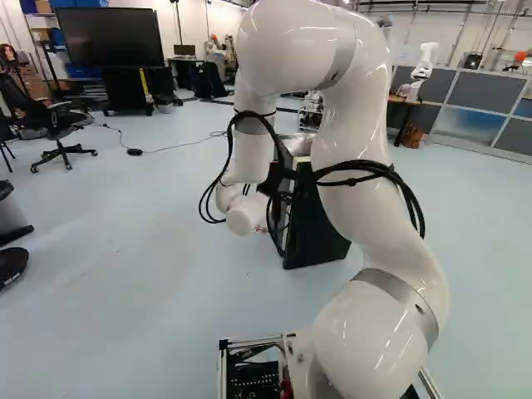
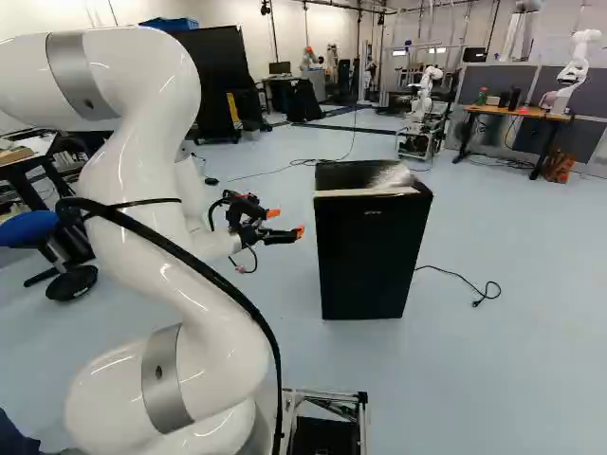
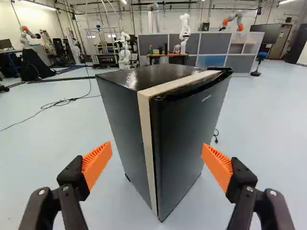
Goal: Grab a drink from the fridge
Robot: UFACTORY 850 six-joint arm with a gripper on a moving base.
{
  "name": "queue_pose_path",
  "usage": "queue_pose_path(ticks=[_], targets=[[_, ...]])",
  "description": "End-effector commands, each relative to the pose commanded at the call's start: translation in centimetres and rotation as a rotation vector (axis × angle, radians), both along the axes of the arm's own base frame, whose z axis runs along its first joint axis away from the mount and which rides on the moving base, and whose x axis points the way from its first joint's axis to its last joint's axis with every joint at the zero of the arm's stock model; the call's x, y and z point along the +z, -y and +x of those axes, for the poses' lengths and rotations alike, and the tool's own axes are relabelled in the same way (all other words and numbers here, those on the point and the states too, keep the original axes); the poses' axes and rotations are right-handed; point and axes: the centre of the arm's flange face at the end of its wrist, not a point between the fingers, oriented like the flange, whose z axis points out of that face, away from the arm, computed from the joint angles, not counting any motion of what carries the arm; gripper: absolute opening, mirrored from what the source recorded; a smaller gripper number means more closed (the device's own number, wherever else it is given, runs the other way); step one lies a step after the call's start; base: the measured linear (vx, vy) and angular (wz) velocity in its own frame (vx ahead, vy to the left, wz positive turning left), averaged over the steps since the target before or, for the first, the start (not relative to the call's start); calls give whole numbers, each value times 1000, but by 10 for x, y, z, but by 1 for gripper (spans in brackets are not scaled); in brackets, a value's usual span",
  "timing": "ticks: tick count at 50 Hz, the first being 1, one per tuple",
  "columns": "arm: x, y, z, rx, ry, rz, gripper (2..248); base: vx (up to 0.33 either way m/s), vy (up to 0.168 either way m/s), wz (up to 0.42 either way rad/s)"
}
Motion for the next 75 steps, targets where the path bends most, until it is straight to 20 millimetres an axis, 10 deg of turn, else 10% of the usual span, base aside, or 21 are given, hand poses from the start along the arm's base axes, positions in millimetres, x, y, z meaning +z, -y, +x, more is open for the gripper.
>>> queue_pose_path(ticks=[75], targets=[[-7, 6, 70, -169, 76, 47, 247, 0, 0, 0]])
